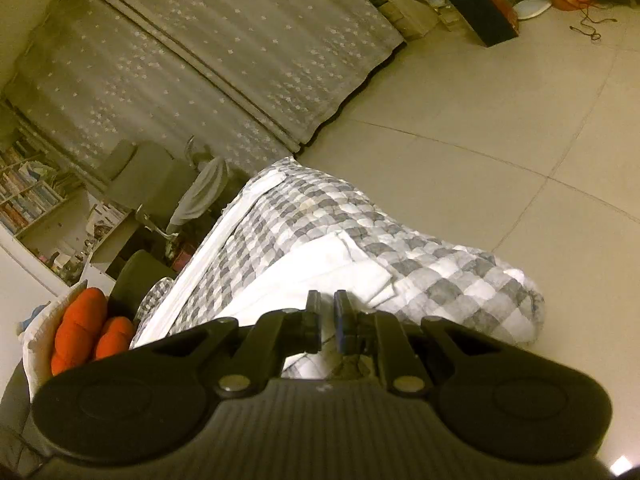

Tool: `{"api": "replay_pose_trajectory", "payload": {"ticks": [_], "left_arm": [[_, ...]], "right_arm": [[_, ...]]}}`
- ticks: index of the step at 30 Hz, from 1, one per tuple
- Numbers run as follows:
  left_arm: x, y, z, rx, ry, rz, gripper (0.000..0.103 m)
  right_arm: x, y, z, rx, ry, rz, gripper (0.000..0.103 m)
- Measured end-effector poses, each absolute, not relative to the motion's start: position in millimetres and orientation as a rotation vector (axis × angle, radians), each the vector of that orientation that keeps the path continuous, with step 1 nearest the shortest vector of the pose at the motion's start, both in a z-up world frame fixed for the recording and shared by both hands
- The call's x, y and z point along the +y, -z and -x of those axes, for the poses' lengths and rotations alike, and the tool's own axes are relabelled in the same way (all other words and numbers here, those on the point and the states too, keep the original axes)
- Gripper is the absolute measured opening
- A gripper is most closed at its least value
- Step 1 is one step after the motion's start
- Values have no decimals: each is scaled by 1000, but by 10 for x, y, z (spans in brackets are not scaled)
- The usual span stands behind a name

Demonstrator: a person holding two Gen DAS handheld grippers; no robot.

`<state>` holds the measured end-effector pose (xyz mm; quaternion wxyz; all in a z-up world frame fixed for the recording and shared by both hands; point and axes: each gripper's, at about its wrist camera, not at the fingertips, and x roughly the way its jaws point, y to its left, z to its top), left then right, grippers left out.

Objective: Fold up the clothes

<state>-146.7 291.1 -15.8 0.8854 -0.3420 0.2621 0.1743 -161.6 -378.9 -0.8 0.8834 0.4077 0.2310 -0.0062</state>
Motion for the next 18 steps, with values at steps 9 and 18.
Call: {"api": "replay_pose_trajectory", "payload": {"ticks": [9, 18], "left_arm": [[2871, -60, 1624, 526, -413, 617, 27], [2838, -317, 1276, 532, -372, 477, 39]], "right_arm": [[-3573, -210, 1667, 431, 131, -586, 14], [-3403, -393, 1593, 342, 196, -415, 14]]}}
